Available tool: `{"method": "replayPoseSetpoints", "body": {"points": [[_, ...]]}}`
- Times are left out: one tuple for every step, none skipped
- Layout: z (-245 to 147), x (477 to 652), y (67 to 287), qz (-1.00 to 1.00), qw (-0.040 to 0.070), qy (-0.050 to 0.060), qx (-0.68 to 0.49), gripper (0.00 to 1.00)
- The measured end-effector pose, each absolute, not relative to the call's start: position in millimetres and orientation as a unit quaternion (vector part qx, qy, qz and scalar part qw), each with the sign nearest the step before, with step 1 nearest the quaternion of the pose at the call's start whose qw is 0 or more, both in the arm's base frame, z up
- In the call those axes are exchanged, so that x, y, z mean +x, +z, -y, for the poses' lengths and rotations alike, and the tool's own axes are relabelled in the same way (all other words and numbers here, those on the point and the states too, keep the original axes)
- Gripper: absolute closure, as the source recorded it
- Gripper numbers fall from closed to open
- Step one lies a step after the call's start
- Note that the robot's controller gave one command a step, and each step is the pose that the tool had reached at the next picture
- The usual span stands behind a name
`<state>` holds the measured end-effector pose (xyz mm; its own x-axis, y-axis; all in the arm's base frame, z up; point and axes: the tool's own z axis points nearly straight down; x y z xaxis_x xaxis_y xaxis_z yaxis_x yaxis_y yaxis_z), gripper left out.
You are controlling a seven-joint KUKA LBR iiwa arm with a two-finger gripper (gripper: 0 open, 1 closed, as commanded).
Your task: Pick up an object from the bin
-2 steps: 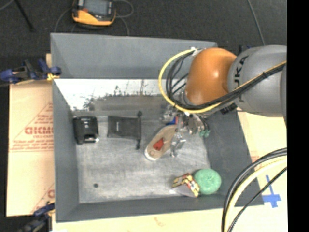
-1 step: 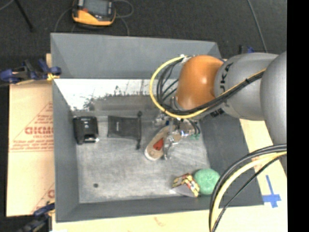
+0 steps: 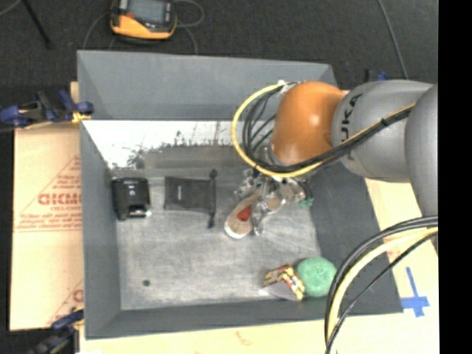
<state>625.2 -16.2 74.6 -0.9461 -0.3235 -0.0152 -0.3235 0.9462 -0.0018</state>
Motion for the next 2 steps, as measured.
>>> {"method": "replayPoseSetpoints", "body": {"points": [[16.2, 625.3, 74.6, -0.986, 0.008, 0.0, -0.164, 1.0], [16.2, 623.8, 78.7, -0.987, 0.005, 0.001, -0.163, 1.0]]}}
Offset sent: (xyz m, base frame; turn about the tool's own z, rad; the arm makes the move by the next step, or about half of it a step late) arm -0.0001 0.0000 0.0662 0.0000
